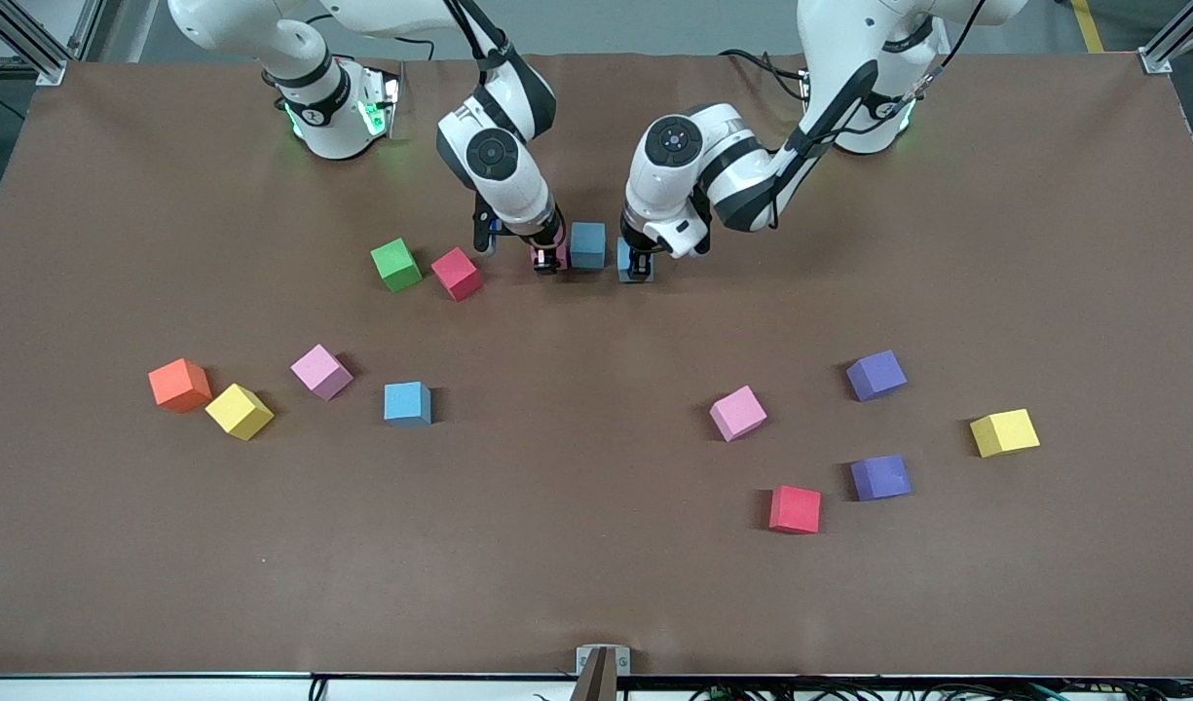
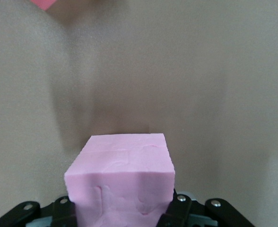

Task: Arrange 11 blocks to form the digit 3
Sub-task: 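Place the pink cube with the right gripper while the left gripper places blue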

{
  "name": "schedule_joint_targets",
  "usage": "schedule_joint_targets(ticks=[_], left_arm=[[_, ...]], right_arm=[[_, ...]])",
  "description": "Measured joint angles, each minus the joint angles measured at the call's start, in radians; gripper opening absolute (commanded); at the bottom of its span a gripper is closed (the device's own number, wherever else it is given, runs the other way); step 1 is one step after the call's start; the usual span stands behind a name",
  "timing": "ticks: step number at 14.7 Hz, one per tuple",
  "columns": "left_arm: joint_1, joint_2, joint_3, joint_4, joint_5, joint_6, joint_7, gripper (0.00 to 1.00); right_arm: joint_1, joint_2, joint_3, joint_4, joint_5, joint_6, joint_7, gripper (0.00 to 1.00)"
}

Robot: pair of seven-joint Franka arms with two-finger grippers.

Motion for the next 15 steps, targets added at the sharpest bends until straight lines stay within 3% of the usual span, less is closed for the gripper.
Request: schedule_joint_targets(ticks=[15], left_arm=[[-0.02, 0.0, -0.005, -0.043, 0.0, 0.086, -0.079, 0.3]], right_arm=[[0.0, 0.003, 0.0, 0.005, 0.002, 0.0, 0.0, 0.05]])
